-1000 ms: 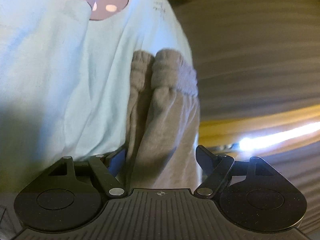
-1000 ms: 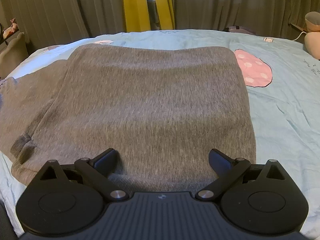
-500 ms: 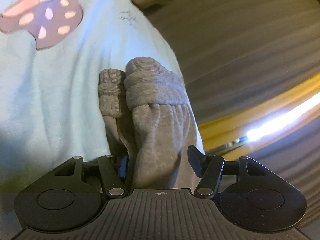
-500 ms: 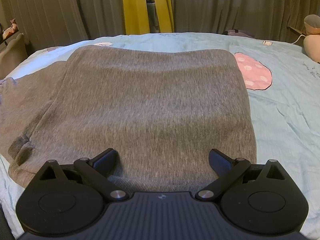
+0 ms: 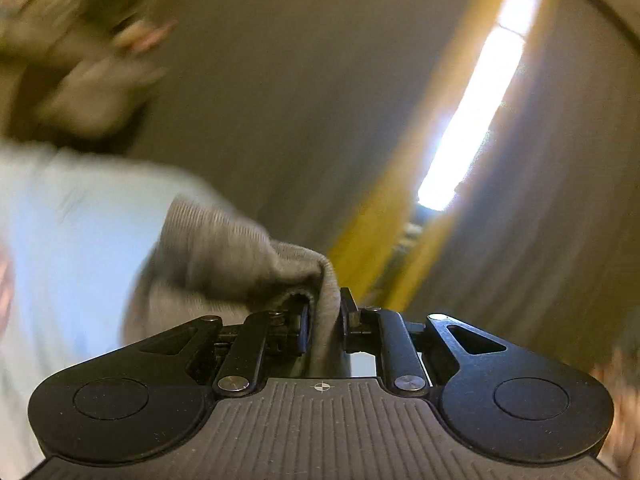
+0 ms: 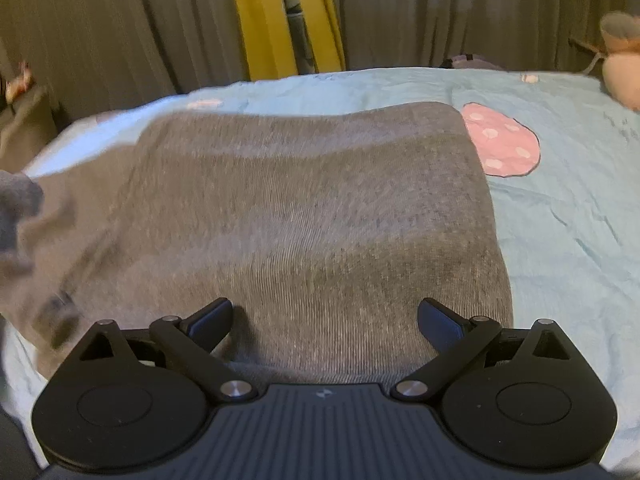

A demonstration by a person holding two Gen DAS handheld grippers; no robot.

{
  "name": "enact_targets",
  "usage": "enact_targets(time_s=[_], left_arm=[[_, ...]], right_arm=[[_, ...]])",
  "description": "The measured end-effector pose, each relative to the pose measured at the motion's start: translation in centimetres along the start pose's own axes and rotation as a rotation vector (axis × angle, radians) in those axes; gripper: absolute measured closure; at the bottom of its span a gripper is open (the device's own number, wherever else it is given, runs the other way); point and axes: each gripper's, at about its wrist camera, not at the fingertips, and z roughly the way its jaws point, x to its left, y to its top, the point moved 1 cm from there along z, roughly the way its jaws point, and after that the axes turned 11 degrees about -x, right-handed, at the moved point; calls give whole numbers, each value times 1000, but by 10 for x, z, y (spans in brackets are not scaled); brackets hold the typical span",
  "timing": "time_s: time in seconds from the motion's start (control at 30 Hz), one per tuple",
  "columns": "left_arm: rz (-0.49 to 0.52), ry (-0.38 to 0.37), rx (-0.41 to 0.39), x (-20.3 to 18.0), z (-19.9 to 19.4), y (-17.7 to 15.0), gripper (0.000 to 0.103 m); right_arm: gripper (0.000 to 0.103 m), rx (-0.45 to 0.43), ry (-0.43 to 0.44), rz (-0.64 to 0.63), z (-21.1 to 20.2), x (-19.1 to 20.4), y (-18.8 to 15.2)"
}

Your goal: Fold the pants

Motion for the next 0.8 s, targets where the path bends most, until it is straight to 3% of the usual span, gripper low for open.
enact_targets(time_s=[0.1,0.23,0.37,0.4,0.43,0.47,0.5,0.57,0.63,0.7,0.8], left_arm=[[209,-184,-12,-74,-13,0,86],[434,-475,107,-163,-24,-40,85],[660,-715,382,-220,-32,-116,76],[698,-746,432,-224,-34,-132,68],[735,-762,490,-227,-37,-145,57],[762,-773,544,-231,-51,-156,34],[791,-783,587,-229,-57,-165,32],[795,-802,587,-222,-71,-170,30],[723,-779,582,-209,-80,-162,24],[573,-690,561,-193,-80,-144,8],[346,-448,498,-159,-77,-114,6]], right_arm=[[4,-21,29,106,-8,-12,5],[4,-45,17,211,-25,-26,10],[4,-78,1,290,-48,-40,15],[4,-82,-8,294,-52,-44,16],[4,-81,-10,301,-56,-48,17],[4,-77,-7,311,-59,-52,19],[4,-74,-5,317,-61,-55,20],[4,-50,27,337,-62,-61,22],[4,-19,67,379,-58,-66,21],[4,11,101,402,-53,-66,20],[4,23,149,421,-46,-61,22]])
